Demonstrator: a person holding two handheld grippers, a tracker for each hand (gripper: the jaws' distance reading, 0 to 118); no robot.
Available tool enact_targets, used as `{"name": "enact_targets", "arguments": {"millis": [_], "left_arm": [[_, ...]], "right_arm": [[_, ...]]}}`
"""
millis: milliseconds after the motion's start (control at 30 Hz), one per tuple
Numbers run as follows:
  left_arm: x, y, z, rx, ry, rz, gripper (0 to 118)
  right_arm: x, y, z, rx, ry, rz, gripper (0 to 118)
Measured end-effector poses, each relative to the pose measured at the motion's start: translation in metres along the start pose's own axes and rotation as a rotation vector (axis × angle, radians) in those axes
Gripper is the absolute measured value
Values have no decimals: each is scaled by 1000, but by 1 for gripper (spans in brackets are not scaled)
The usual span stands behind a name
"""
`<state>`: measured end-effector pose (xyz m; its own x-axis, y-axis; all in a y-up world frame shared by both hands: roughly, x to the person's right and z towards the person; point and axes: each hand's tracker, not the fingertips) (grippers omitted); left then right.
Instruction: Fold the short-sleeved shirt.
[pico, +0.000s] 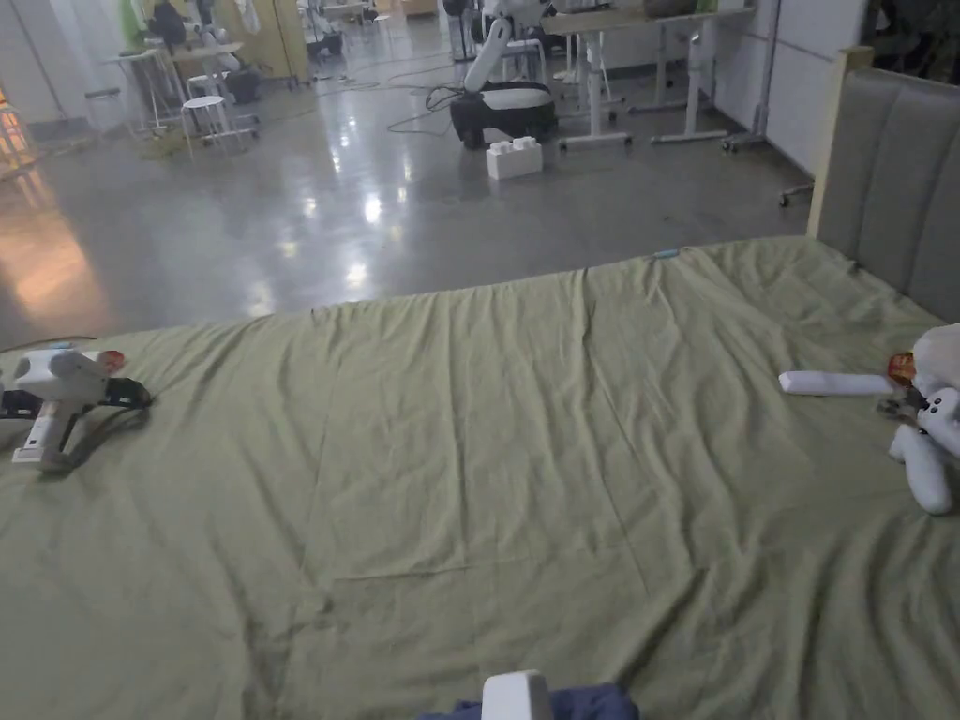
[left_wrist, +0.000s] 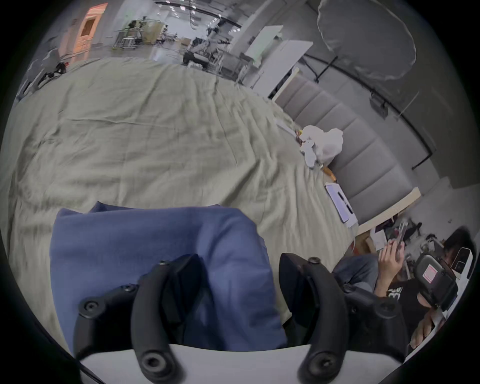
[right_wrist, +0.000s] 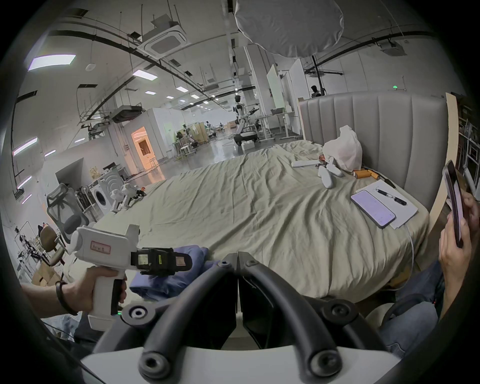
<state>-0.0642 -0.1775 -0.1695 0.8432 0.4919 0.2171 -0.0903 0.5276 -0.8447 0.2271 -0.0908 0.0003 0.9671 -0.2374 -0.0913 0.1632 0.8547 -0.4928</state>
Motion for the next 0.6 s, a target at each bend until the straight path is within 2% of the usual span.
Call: {"name": "enact_targets", "arguments": {"millis": [100, 133, 167, 200, 267, 367, 533, 600], "left_arm": [[-5, 10, 24, 88, -56, 51, 66], [-11, 14, 37, 117, -97, 80, 54], [-16, 18, 48, 165, -135, 119, 15], [-20, 20, 58, 232, -150, 141, 0], [-22, 22, 59, 205, -103, 124, 0], [-18, 16, 33, 95, -163, 61, 0], [-11, -12, -47, -132, -68, 62, 0], [-10, -17, -51, -93, -77, 68, 0]], "right_arm": [[5, -3, 4, -4, -10, -12, 0], [7, -4, 4, -4, -9, -23, 0], [10, -5, 4, -8, -6, -36, 0], [11, -6, 3, -12, -4, -43, 0], [14, -8, 1, -22, -4, -47, 0], [13, -9, -1, -37, -10, -45, 0], [4, -12, 2, -53, 0, -41, 0], [2, -15, 1, -72, 10, -47, 0]]}}
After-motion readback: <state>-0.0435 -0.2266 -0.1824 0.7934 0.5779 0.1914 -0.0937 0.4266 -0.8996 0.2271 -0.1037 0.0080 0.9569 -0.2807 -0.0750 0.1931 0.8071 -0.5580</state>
